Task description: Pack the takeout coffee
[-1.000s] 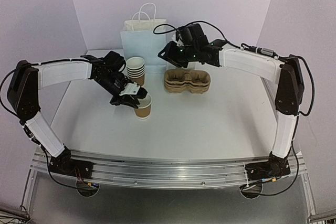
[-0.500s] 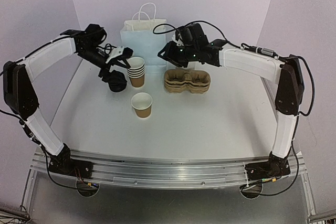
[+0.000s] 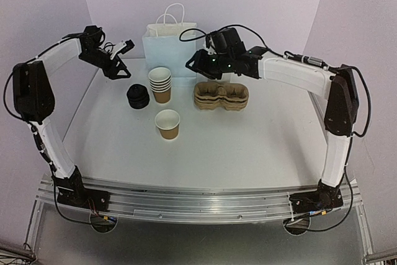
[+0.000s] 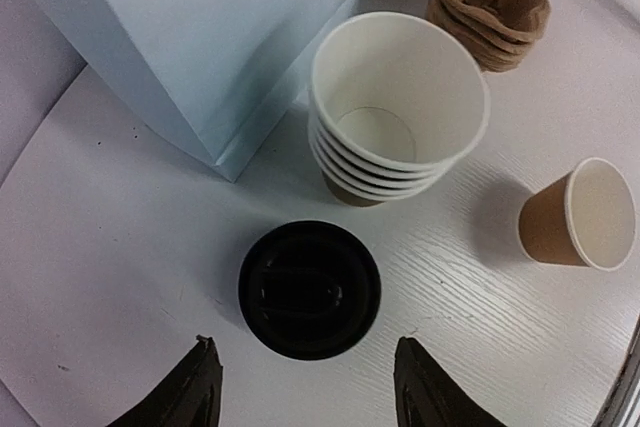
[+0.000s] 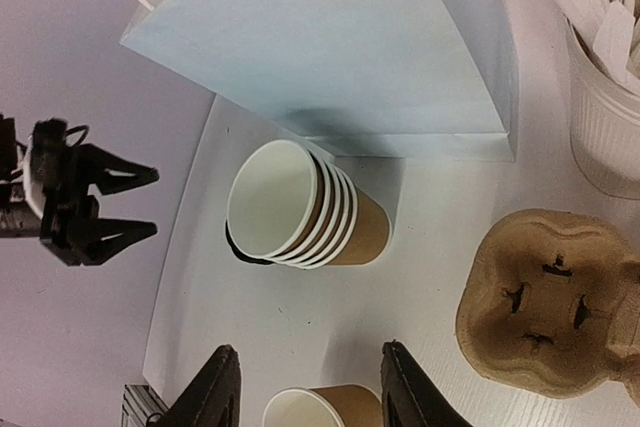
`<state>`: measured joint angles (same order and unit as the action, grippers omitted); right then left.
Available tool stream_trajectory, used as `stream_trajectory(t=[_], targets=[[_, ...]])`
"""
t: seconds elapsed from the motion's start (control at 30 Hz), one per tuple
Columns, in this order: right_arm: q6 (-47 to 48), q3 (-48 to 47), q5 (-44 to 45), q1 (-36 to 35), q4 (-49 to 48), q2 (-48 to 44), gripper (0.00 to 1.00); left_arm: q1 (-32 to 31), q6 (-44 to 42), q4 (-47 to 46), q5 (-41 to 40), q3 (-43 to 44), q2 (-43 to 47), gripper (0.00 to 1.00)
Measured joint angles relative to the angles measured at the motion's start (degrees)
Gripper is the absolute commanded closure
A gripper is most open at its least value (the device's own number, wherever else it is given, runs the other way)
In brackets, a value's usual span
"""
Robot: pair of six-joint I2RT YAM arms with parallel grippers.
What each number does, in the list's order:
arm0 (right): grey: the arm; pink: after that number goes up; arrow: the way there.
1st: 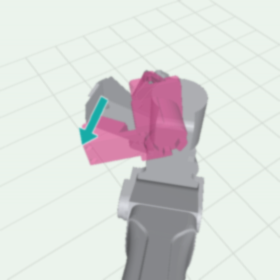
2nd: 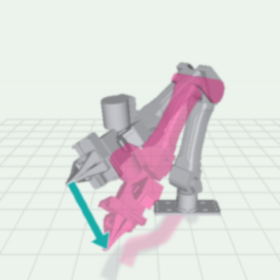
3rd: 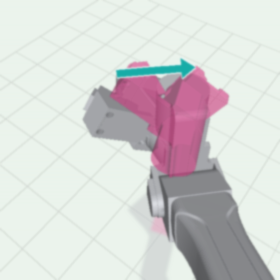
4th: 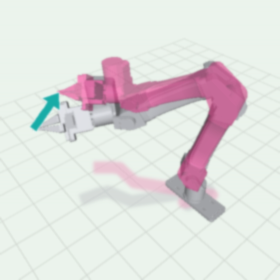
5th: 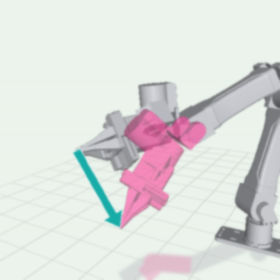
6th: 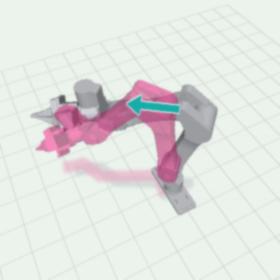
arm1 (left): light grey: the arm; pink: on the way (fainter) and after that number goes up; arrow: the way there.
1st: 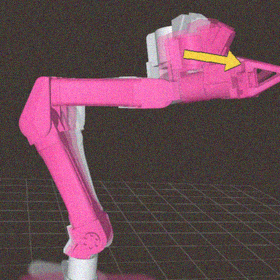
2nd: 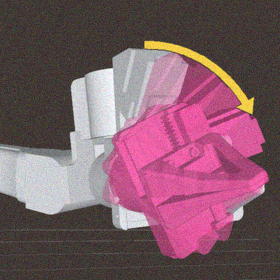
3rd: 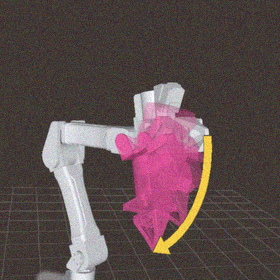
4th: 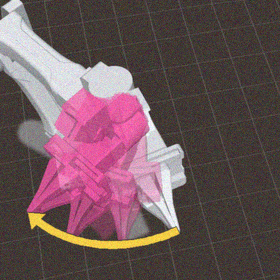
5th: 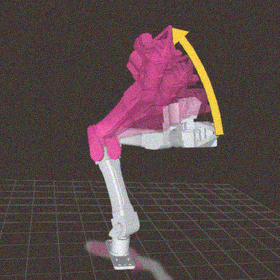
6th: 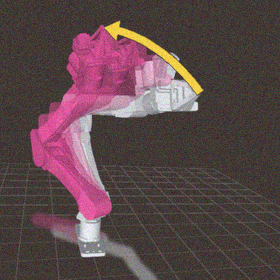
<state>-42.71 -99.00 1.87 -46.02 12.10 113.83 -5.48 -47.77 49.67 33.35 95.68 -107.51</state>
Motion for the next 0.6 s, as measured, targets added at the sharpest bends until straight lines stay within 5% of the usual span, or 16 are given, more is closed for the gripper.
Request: stream_trajectory(t=[0.2,0.4,0.6], targets=[[0.21,0.02,-0.39,0.33,0.04,0.59,0.56,-0.08,-3.53,6.76,-2.03,16.06,-14.23,0.25],[-0.05,0.02,-0.67,0.47,0.00,0.77,0.56,-0.11,-8.23,9.23,-4.38,19.19,-18.65,0.38],[-0.61,0.02,-1.61,0.70,0.01,2.78,0.56,-0.20,-10.80,11.32,-5.31,22.77,-22.11,0.40]])
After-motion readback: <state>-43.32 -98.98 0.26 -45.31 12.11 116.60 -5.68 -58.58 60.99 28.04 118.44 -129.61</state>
